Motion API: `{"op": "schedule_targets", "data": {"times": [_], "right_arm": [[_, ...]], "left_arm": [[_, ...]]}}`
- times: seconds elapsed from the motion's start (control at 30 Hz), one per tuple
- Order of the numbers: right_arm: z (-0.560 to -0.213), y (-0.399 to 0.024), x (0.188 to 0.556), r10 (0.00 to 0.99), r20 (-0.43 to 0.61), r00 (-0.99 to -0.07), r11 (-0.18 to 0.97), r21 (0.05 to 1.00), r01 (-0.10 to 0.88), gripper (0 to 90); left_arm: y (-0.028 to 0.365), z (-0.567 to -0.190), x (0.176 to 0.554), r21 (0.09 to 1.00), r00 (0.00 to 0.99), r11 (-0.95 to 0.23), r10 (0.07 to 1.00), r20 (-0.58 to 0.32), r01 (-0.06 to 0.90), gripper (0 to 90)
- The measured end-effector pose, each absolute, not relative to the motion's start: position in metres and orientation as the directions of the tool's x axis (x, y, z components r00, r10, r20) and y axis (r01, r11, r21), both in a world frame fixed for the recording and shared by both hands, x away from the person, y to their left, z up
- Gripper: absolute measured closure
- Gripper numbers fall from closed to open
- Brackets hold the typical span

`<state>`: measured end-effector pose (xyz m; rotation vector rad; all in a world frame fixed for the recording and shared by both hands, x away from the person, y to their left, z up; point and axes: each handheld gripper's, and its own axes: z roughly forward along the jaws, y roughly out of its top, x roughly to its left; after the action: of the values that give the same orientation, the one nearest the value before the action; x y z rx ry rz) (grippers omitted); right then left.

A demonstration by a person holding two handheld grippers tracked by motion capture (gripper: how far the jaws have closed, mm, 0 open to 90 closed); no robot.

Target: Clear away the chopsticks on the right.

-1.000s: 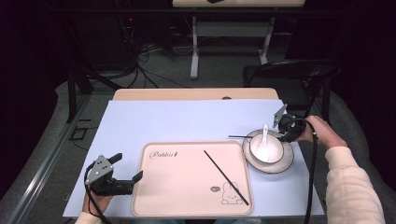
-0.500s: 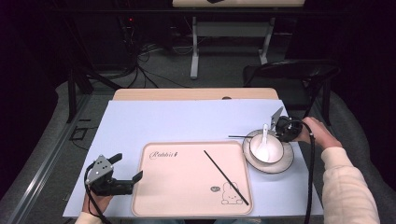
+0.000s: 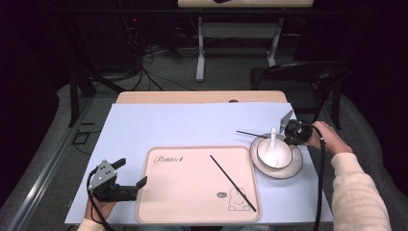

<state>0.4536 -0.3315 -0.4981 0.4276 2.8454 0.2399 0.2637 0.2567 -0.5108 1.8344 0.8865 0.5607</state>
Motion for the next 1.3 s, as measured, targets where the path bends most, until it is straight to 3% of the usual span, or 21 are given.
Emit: {"op": "schedule_targets", "data": {"times": [0.43,0.87,1.3], "right_arm": [[-0.472,-0.337,0.444,0.409,-0.268,-0.872,0.906,0.232,0.353,85.5],[-0.424,-0.331,0.438,0.491,-0.334,-0.805,0.869,0.258,0.422,85.5],[-0.401,-0.318,0.418,0.613,-0.262,-0.746,0.784,0.32,0.532,85.6]], "left_arm": [[0.255,-0.511,0.264,0.911,0.627,-0.252,0.779,-0.009,0.326,0.0],[0.256,-0.51,0.263,0.913,0.629,-0.248,0.778,-0.011,0.323,0.0],[0.255,-0.51,0.264,0.913,0.627,-0.251,0.779,-0.007,0.322,0.0]]}}
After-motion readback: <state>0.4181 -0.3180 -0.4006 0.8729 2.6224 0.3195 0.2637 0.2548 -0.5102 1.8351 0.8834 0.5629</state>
